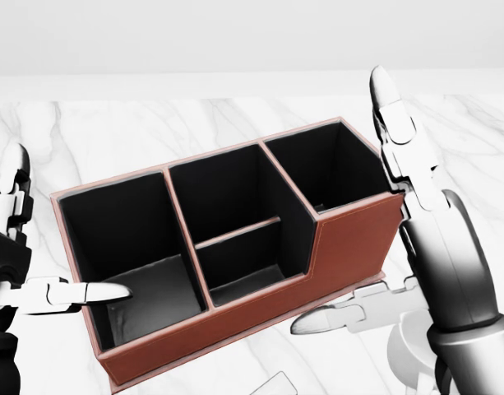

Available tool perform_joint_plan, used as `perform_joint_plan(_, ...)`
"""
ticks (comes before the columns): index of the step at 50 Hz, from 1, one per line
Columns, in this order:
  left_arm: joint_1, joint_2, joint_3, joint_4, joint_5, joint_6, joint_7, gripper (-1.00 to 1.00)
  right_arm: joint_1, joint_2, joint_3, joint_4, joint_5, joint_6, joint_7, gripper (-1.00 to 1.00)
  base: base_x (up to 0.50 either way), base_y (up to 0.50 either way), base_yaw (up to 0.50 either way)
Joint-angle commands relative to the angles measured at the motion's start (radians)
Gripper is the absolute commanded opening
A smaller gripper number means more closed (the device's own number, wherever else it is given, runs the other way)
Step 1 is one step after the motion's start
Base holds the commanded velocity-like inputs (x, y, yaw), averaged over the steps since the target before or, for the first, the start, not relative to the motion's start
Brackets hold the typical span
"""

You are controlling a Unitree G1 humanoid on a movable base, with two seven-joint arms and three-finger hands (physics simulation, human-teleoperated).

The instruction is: Pick up the book and place it in the front compartment of the caddy.

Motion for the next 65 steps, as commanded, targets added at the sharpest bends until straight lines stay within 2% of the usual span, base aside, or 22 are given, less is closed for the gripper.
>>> perform_joint_plan(1,-0.003,0.002,0.003,0.008,0.0,0.0,0.001,1.0,0.024,0.0,0.011,-0.052,-0.069,0.0,0.08,1.0,0.0,0.0,0.0)
perform_joint_plan(23,-0.014,0.011,0.013,0.035,-0.006,0.0,0.003,1.0,0.148,0.014,0.052,-0.117,-0.207,0.0,0.206,1.0,0.0,0.0,0.0)
perform_joint_plan(49,-0.021,0.017,0.021,0.045,-0.011,0.0,0.005,1.0,0.26,0.019,0.169,-0.176,-0.314,0.0,0.229,1.0,0.0,0.0,0.0)
perform_joint_plan(65,-0.022,0.019,0.023,0.049,-0.012,0.0,0.005,1.0,0.28,0.011,0.214,-0.168,-0.37,0.0,0.218,1.0,0.0,0.0,0.0)
